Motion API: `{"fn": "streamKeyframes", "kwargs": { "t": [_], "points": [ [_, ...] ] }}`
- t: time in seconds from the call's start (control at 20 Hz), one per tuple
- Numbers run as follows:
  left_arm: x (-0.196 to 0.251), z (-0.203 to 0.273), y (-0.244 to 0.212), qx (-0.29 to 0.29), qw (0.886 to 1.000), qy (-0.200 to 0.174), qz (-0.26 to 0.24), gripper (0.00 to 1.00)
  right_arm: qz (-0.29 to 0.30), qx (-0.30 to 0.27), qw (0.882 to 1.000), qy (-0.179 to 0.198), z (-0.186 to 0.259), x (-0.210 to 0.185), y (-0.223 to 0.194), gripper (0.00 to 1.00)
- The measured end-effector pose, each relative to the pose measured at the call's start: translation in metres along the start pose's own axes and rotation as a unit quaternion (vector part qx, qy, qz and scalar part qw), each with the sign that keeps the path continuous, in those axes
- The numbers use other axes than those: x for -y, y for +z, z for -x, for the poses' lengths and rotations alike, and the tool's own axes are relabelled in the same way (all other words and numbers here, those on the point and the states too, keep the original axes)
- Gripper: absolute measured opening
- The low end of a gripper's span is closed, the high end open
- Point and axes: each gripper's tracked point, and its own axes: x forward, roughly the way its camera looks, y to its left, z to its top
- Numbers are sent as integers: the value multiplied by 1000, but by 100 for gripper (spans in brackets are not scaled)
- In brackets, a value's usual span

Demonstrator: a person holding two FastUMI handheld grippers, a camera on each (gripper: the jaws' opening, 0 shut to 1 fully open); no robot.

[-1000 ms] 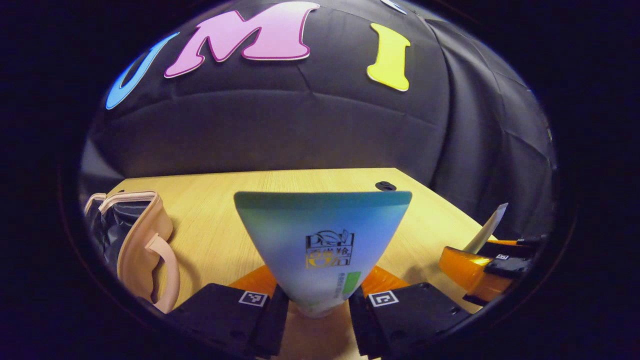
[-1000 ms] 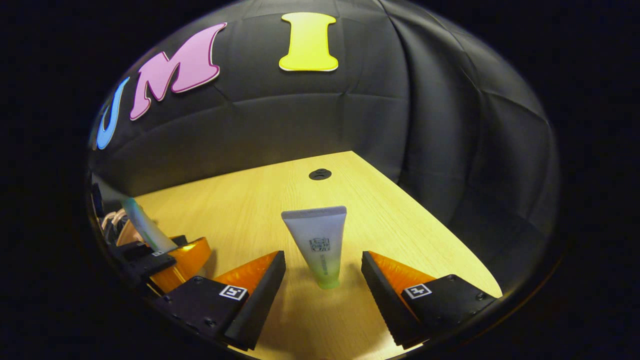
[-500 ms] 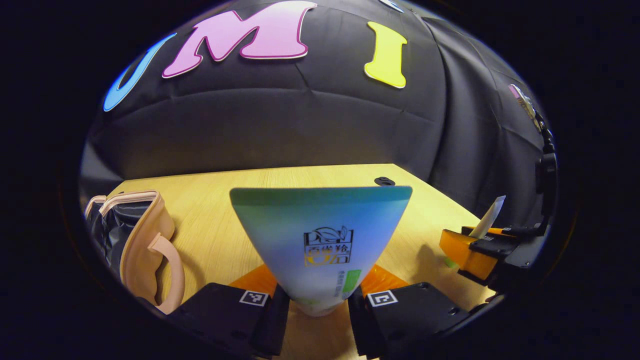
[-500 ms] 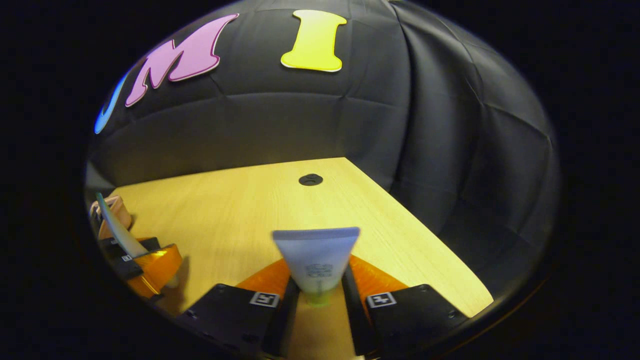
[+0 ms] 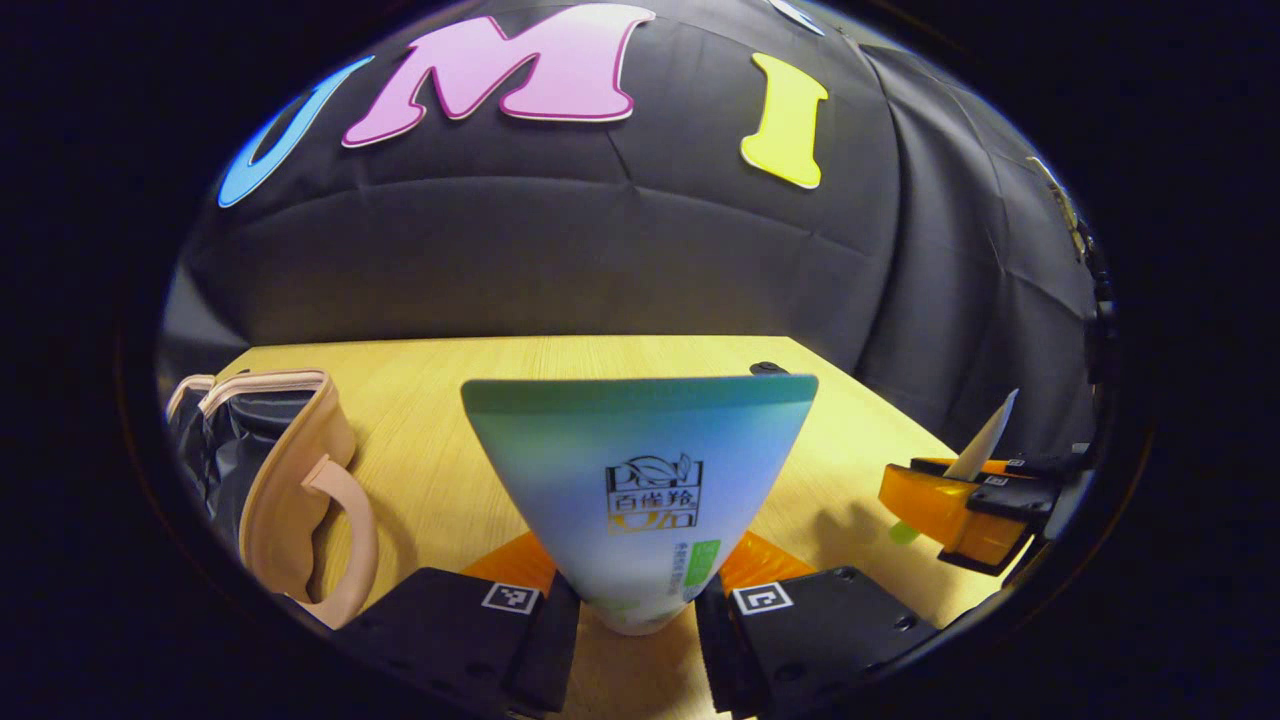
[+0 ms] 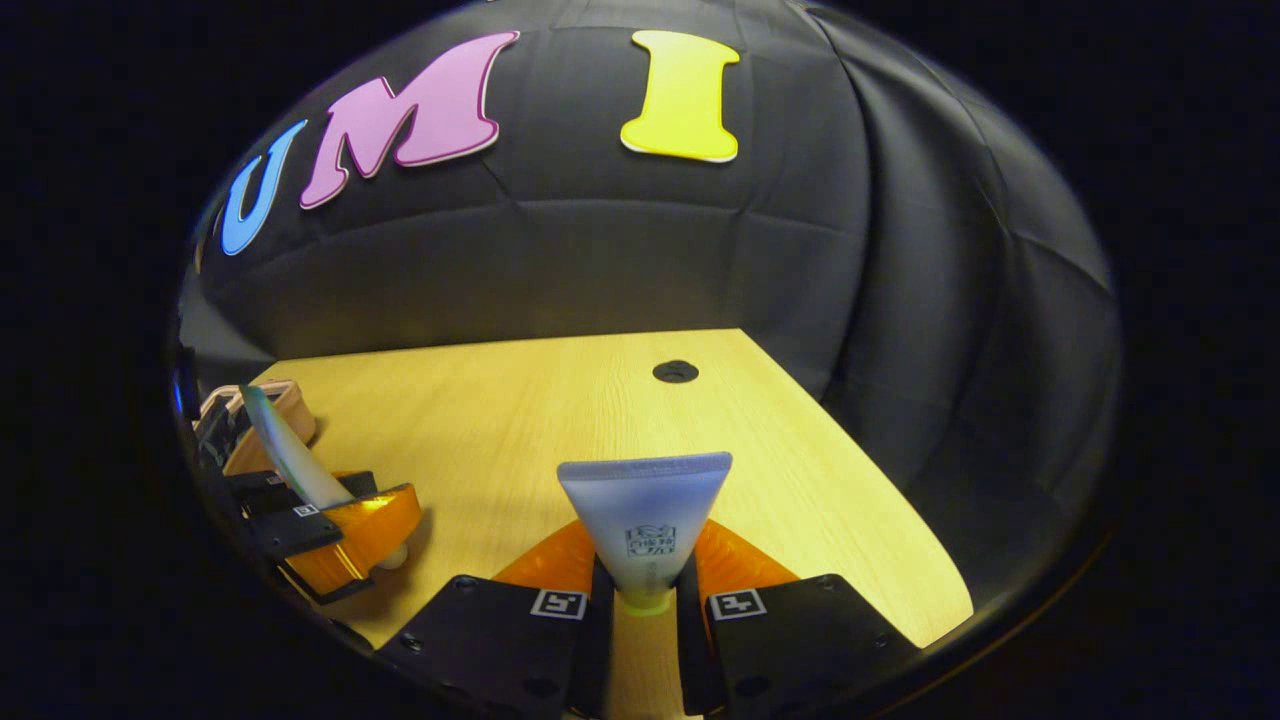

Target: First open the suitcase, pack the skin care products into it, and then close the suitcase.

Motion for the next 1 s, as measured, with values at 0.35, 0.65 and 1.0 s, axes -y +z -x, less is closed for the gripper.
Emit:
{"fn": "streamKeyframes", "kwargs": {
  "t": [0.35, 0.65, 1.0],
  "points": [
    [-38, 93, 64, 50, 999, 5, -5, 55, 57, 57, 995, 60, 86, -62, 75, 29],
    [-157, 192, 88, 41, 996, 80, -3, 55, 56, 45, 983, 168, 149, -168, 106, 29],
    [-282, 186, 40, -82, 988, 108, 73, 53, 69, 36, 963, 257, 181, -279, 108, 29]
  ]
}}
